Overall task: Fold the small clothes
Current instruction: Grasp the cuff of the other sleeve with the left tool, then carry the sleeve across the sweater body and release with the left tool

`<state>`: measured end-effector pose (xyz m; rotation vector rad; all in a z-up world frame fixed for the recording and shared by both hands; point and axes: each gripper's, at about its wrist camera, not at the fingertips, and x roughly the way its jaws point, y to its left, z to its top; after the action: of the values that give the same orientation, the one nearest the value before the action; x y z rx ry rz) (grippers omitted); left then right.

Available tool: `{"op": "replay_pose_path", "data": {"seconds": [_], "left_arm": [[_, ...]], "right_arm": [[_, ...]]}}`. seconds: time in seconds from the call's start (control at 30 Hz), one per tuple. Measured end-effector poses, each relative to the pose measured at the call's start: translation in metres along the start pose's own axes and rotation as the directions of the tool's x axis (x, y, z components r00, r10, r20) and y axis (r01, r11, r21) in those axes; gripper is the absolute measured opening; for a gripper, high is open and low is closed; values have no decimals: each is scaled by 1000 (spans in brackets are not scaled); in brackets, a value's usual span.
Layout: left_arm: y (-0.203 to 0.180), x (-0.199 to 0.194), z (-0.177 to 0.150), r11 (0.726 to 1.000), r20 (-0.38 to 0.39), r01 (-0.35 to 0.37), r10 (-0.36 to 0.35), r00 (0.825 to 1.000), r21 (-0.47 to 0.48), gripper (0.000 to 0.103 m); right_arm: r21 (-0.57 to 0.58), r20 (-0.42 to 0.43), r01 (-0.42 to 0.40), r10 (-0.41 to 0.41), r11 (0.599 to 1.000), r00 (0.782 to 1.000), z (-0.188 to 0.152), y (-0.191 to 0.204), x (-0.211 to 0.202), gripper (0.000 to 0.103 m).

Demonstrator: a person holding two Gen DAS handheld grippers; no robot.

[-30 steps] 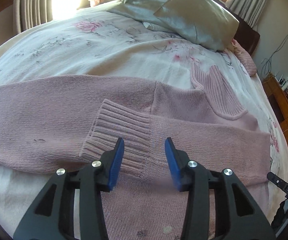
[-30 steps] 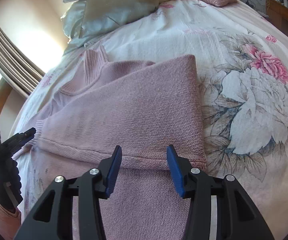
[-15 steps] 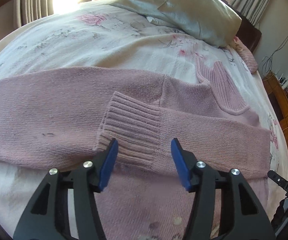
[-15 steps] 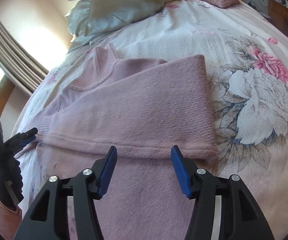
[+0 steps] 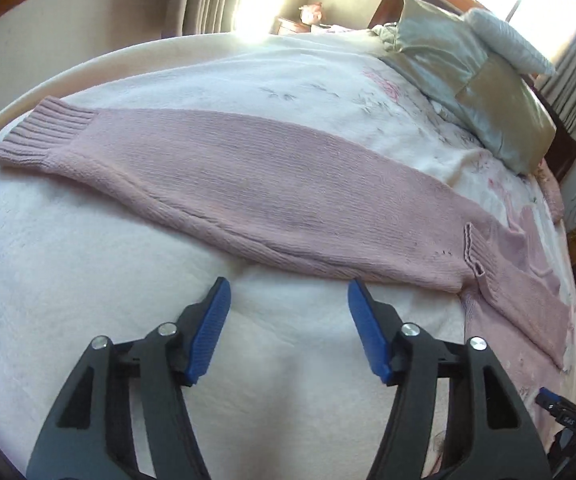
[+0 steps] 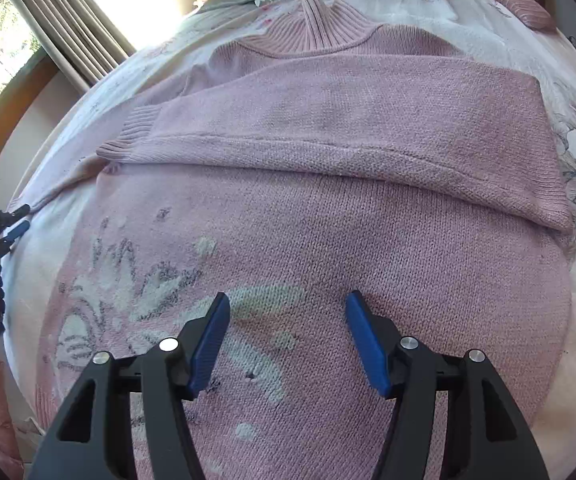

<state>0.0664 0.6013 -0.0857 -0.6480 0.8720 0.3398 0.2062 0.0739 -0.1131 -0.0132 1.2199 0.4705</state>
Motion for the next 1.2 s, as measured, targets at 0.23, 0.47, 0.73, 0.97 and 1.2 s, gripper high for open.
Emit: {"op": "replay_pose_path", "data": {"seconds": [0.23, 0.47, 0.73, 0.97, 1.2], "left_arm": [[45, -20, 40, 989, 91, -127, 133, 987, -70, 68], [87, -8, 77, 976, 132, -86, 114, 985, -198, 65], [87, 1, 85, 971, 142, -128, 158, 977, -202, 30], [85, -4, 83, 969, 151, -129, 162, 975, -210, 5], [37, -19, 81, 988, 210, -103, 127, 969, -118, 4]], "right_arm": [[-7, 3, 14, -14, 1000, 1000, 6, 3, 10, 71], [3, 15, 3, -3, 1000, 1000, 9, 2, 14, 73], [-9, 17, 9, -9, 1000, 1000, 9, 3, 17, 74], [-3, 22, -6, 6, 1000, 1000, 8, 0, 14, 73], [26, 55, -35, 34, 999, 998, 0, -5, -5, 70]]}}
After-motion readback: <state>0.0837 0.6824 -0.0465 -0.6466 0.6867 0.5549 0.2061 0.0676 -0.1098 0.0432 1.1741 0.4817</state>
